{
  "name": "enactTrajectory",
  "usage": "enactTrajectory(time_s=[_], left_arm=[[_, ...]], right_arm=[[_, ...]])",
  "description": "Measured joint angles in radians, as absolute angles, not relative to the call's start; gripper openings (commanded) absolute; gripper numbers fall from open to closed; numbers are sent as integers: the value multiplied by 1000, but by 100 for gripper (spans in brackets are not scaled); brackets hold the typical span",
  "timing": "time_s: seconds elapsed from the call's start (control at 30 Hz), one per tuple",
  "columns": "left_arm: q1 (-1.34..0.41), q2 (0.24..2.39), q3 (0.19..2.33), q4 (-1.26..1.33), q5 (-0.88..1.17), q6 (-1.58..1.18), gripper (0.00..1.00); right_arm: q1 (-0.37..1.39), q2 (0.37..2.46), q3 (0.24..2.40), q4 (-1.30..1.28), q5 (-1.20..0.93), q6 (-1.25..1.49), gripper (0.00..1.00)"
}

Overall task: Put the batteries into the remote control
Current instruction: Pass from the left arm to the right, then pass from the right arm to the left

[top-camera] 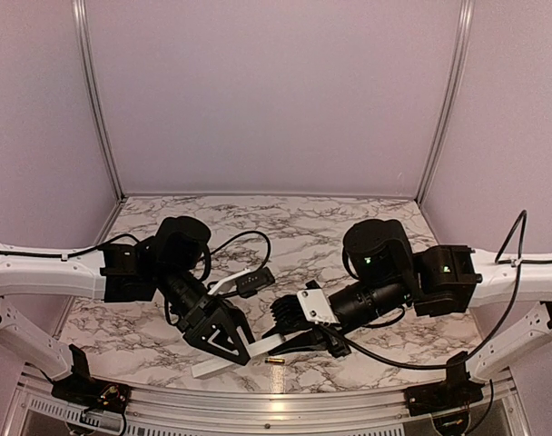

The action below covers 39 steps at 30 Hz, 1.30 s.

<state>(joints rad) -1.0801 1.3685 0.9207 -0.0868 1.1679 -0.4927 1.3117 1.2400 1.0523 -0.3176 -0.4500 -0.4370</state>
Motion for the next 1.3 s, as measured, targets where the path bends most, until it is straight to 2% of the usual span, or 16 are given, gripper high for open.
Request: enactTrajectory(time_s=[0.07, 0.13, 0.4, 0.6, 0.8, 1.1, 1.3], left_arm=[[-1074, 1367, 926, -98, 1140, -476, 94], [-1065, 1361, 932, -115, 1113, -449, 99], [-970, 1201, 934, -166, 893, -384, 99], [-938, 1040, 926, -196, 648, -324, 99], [-938, 963, 857, -225, 445, -251, 99], [-938, 1044, 798, -234, 412, -220, 88], [-941, 1087, 798, -216, 476, -219, 67]], right_arm=[[1311, 1240, 1053, -324, -440, -424, 0], [1310, 1240, 1053, -329, -435, -413, 0], [1266, 1235, 1053, -330, -422, -354, 0], [1114, 1235, 1038, -320, -464, -257, 0], [946, 1259, 992, -276, -600, -120, 0], [841, 1262, 970, -168, -833, 77, 0], [836, 1296, 970, -147, -920, 128, 0]])
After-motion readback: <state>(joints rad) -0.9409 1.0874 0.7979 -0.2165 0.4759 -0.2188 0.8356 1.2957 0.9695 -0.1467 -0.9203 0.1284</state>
